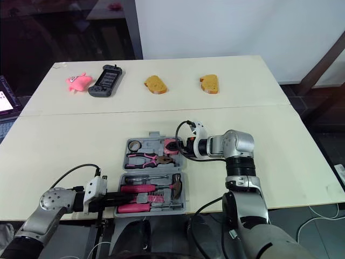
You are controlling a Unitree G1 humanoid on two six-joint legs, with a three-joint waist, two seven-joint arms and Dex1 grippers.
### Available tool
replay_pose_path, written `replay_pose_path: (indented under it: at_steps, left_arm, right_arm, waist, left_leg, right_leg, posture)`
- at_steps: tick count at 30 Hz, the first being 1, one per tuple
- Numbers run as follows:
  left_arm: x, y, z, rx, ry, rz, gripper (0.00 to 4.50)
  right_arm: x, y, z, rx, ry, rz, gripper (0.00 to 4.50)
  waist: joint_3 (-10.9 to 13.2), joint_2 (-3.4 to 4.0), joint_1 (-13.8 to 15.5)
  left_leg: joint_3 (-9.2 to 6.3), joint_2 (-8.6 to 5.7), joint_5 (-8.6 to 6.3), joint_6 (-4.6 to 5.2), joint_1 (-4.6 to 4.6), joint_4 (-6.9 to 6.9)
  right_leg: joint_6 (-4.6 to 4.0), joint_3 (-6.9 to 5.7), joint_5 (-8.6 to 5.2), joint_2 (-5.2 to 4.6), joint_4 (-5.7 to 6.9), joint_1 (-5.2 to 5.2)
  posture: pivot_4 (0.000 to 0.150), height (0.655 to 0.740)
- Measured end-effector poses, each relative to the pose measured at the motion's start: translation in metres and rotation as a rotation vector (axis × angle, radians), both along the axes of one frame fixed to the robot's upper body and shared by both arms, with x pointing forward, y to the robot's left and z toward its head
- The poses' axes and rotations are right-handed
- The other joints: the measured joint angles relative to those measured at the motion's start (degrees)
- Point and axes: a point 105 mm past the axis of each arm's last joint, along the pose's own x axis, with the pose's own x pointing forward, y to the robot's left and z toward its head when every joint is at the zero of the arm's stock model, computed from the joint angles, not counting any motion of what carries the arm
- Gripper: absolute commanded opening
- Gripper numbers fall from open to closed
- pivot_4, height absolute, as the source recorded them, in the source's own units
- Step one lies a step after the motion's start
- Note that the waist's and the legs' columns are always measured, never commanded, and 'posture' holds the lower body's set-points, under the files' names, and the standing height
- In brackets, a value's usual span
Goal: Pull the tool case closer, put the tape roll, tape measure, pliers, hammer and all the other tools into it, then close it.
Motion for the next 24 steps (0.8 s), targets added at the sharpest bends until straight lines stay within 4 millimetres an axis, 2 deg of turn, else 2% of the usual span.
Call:
replay_pose_path:
  at_steps: [5, 12, 18, 21, 24]
  left_arm:
    - [0.005, 0.002, 0.001, 0.010, -0.006, 0.009, 0.00]
    - [0.004, 0.002, 0.001, 0.010, -0.004, 0.008, 0.00]
    - [0.002, 0.002, 0.008, -0.022, 0.042, 0.052, 0.00]
    - [-0.002, 0.010, 0.021, -0.064, 0.090, 0.099, 0.00]
    - [-0.003, 0.033, 0.042, -0.102, 0.129, 0.186, 0.00]
  right_arm:
    - [0.005, 0.009, 0.012, 0.190, 0.018, -0.038, 4.45]
    - [-0.001, 0.006, 0.015, 0.226, -0.028, -0.013, 4.45]
    - [-0.007, 0.006, 0.029, 0.248, -0.090, 0.050, 4.45]
    - [-0.012, 0.008, 0.035, 0.261, -0.119, 0.083, 4.45]
    - [-0.021, 0.009, 0.044, 0.272, -0.163, 0.137, 4.45]
  waist:
    - [0.02, 0.04, -1.42]
    - [0.04, 0.07, -1.31]
    - [0.05, 0.05, -1.56]
    - [0.08, 0.02, -1.44]
    - [0.10, 0.03, -1.43]
  left_leg:
    - [0.00, 0.01, 0.00, 0.00, -0.01, -0.18]
    - [0.00, -0.01, 0.00, 0.00, -0.12, -0.28]
    - [0.00, 0.00, 0.00, 0.00, -0.21, -0.27]
    - [-0.03, 0.02, 0.00, 0.00, -0.32, -0.31]
    - [-0.02, 0.02, 0.00, 0.00, -0.32, -0.37]
  right_leg:
    - [0.00, 0.02, 0.00, 0.02, 0.03, -0.07]
    - [0.01, 0.03, -0.02, 0.01, 0.02, -0.20]
    - [0.01, 0.04, -0.02, 0.02, 0.02, -0.31]
    - [0.01, 0.02, -0.02, 0.04, 0.03, -0.45]
    - [0.01, 0.03, -0.03, 0.03, 0.02, -0.49]
  posture:
    - [0.150, 0.7400]
    - [0.150, 0.7400]
    - [0.150, 0.7400]
    - [0.150, 0.7400]
    - [0.150, 0.7400]
